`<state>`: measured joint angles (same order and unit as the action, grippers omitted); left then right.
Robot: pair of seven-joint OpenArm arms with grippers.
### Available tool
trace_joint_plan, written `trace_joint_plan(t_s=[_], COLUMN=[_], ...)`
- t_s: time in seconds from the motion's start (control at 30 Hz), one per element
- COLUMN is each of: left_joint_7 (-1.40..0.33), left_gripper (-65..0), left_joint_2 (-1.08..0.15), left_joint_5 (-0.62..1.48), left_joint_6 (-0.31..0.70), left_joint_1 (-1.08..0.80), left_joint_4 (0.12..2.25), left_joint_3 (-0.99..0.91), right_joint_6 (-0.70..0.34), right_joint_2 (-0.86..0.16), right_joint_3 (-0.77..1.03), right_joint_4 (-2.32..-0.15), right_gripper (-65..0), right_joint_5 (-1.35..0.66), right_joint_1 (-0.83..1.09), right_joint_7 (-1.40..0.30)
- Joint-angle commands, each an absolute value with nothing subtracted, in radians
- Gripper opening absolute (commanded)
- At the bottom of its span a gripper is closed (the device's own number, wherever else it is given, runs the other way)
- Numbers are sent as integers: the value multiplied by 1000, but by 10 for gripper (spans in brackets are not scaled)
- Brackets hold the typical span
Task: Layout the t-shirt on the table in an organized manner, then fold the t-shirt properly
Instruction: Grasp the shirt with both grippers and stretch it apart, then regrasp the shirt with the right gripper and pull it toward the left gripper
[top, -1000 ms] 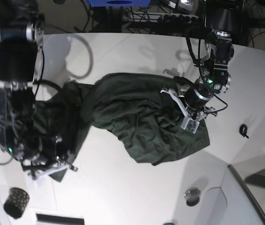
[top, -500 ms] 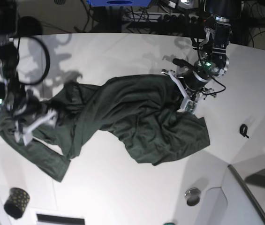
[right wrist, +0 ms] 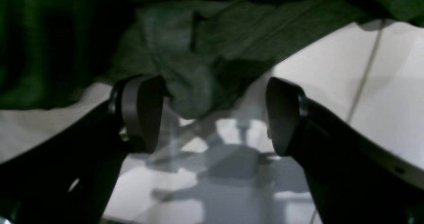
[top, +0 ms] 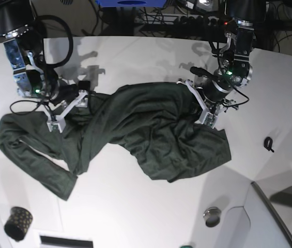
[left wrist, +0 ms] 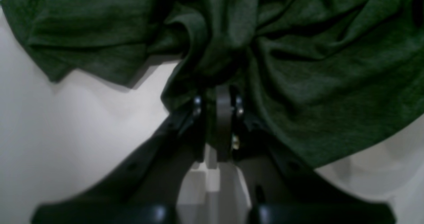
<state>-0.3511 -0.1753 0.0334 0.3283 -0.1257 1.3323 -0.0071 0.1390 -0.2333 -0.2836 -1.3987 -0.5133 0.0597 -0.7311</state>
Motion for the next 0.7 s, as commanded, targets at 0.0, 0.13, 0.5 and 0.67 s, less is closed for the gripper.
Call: trace_joint_plan(t_s=[0.0,0.13,0.5,0.67], left_joint_7=[-331,-331,-328,-326], left_gripper=[-596,-596,-596,-596], left_joint_2=[-183,-185,-185,-180], left_joint_5=[42,39,35,42], left_joint_6=[328,328,328,328], left_joint_1=[-119,-120,-114,-114], left_joint_4=[1348,1348,1346,1346], left_joint_3=[-10,-10,-10,-8], right_joint_6=[133,128,131,128], right_joint_2=[-228,-217,-275,-272], right_joint_3=[-283,-291,-243,-209], right_joint_4=[-1409,-1409,-1578,-1583], right_gripper=[-204,-407,-648,-641], right_joint_5=[-507,-493,-493,-493], right_joint_1=[48,68,277,302], right_joint_7=[-725,-727,-719,-727])
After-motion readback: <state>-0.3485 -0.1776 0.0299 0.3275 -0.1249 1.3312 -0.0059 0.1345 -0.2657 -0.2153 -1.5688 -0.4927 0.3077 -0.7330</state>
